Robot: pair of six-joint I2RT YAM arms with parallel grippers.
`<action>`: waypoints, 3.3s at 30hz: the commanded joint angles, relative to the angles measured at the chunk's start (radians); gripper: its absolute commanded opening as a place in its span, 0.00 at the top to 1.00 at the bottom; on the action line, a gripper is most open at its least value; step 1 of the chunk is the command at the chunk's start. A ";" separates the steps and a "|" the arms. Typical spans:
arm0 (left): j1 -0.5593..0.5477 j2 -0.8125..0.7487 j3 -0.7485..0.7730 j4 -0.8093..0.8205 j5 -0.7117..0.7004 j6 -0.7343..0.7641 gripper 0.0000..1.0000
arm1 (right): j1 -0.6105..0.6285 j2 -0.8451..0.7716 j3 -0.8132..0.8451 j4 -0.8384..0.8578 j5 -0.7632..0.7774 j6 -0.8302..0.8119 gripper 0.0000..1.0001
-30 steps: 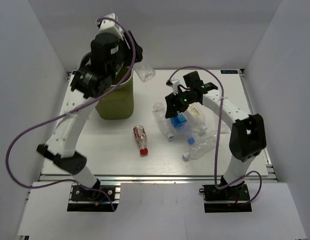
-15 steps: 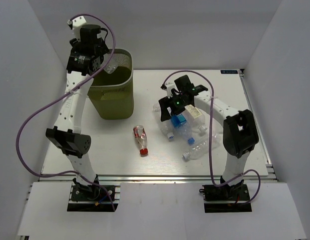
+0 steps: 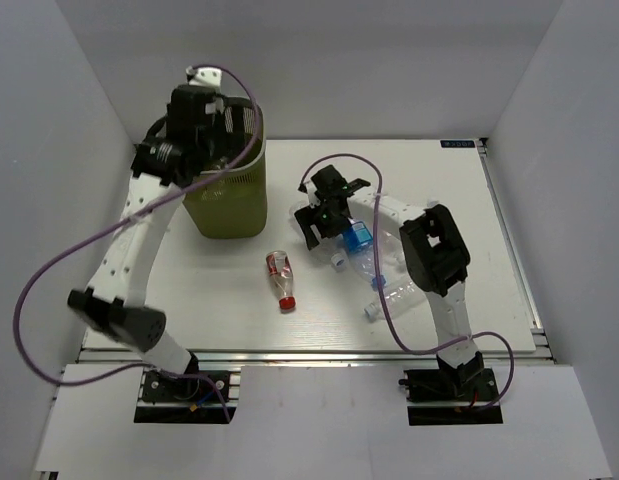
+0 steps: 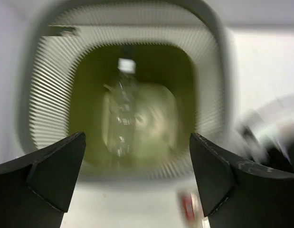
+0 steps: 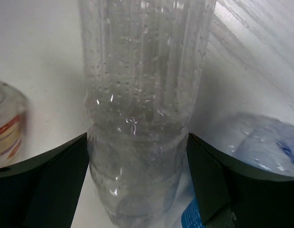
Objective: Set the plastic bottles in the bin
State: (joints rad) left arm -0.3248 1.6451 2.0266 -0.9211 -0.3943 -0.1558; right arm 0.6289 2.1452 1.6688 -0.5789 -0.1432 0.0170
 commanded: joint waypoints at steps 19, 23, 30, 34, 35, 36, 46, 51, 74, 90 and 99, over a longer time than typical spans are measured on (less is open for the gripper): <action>-0.421 -0.281 -0.772 -0.018 0.430 -0.293 0.00 | -0.098 -0.288 0.343 0.187 -0.039 -0.183 1.00; -0.430 -0.295 -0.880 -0.001 0.203 -0.509 0.00 | -0.092 -0.272 0.485 0.354 -0.068 -0.135 1.00; -0.430 -0.332 -1.052 0.136 0.081 -0.610 0.00 | -0.069 -0.248 0.486 0.808 -0.300 0.047 1.00; -0.430 -0.286 -1.132 0.246 0.126 -0.633 0.00 | -0.017 -0.058 0.682 0.883 -0.358 0.162 1.00; -0.430 -0.286 -1.146 0.304 0.135 -0.633 0.00 | -0.011 -0.033 0.698 0.889 -0.367 0.175 1.00; -0.430 -0.286 -1.158 0.330 0.135 -0.642 0.00 | -0.005 -0.018 0.704 0.957 -0.372 0.219 1.00; -0.430 -0.265 -1.171 0.380 0.124 -0.669 0.00 | 0.106 0.127 0.672 1.062 -0.328 0.284 0.16; -0.430 -0.182 -1.174 0.364 0.112 -0.691 0.00 | 0.103 0.101 0.672 0.989 -0.329 0.262 0.10; -0.477 -0.112 -1.045 0.481 0.106 -0.535 0.67 | -0.281 -0.811 -0.359 0.234 -0.305 -0.178 0.69; -0.418 -0.156 -0.255 0.338 -0.294 -0.215 0.69 | -0.249 -0.457 -0.253 0.001 -0.205 -0.244 0.18; -0.168 -0.010 -0.094 0.257 -0.365 -0.270 0.65 | -0.201 -0.286 -0.216 0.050 -0.069 -0.172 0.20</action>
State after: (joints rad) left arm -0.5663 1.6039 1.8790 -0.5869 -0.7174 -0.4019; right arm 0.4126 1.8347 1.4139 -0.5499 -0.2817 -0.1898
